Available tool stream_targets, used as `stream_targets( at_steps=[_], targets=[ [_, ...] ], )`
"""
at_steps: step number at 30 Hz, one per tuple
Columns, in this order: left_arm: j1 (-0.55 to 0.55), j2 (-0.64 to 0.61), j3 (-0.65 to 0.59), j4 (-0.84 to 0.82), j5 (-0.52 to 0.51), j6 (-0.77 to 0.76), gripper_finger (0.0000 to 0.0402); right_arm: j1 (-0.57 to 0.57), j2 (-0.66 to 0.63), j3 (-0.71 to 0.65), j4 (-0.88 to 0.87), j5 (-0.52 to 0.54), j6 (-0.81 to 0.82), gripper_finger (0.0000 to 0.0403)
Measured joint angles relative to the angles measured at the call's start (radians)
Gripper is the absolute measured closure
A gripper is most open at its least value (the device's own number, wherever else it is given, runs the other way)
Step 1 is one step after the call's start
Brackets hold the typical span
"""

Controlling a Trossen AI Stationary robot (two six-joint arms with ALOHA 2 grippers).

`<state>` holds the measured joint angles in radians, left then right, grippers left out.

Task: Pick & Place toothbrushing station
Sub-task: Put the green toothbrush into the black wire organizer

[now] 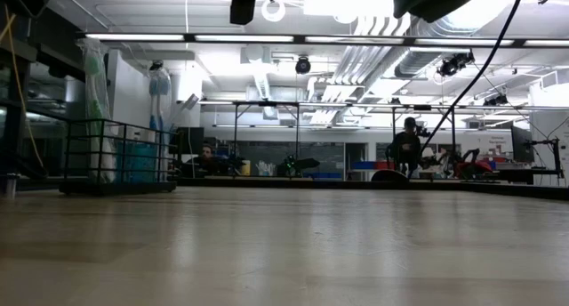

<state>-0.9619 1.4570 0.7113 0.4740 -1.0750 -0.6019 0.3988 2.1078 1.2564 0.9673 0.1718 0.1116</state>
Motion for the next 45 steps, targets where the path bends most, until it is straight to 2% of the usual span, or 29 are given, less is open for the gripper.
stream_targets(
  at_steps=[6,10,18,24,31,35,41,45],
  targets=[
    [0.0,0.0,0.0,0.0,-0.002,0.005,0.0276,0.0,0.0,0.0,0.0,-0.023,0.002,0.0388],
    [0.0,0.0,0.0,0.0,-0.002,0.007,0.025,-0.002,0.0,0.0,-0.001,-0.024,0.015,0.0388],
    [-0.015,0.0,0.0,0.012,-0.003,0.034,0.0243,-0.002,0.0,0.0,-0.032,-0.023,0.018,0.0388],
    [-0.053,0.0,0.0,0.082,-0.021,0.104,0.0243,-0.002,0.0,0.0,-0.095,-0.025,0.026,0.0388],
    [-0.053,0.0,0.001,0.114,-0.018,0.115,0.0243,-0.002,0.0,0.0,-0.193,-0.134,0.062,0.0388],
    [-0.009,0.0,0.001,0.114,0.073,0.096,0.0243,-0.001,0.0,0.0,-0.246,-0.19,0.079,0.0388],
    [0.1,0.0,0.001,0.106,0.282,0.041,0.0243,0.007,0.0,0.0,-0.314,-0.226,0.08,0.0388],
    [0.146,0.0,0.001,0.104,0.345,0.04,0.0243,0.019,0.0,0.0,-0.343,-0.229,0.079,0.0388]
  ],
)
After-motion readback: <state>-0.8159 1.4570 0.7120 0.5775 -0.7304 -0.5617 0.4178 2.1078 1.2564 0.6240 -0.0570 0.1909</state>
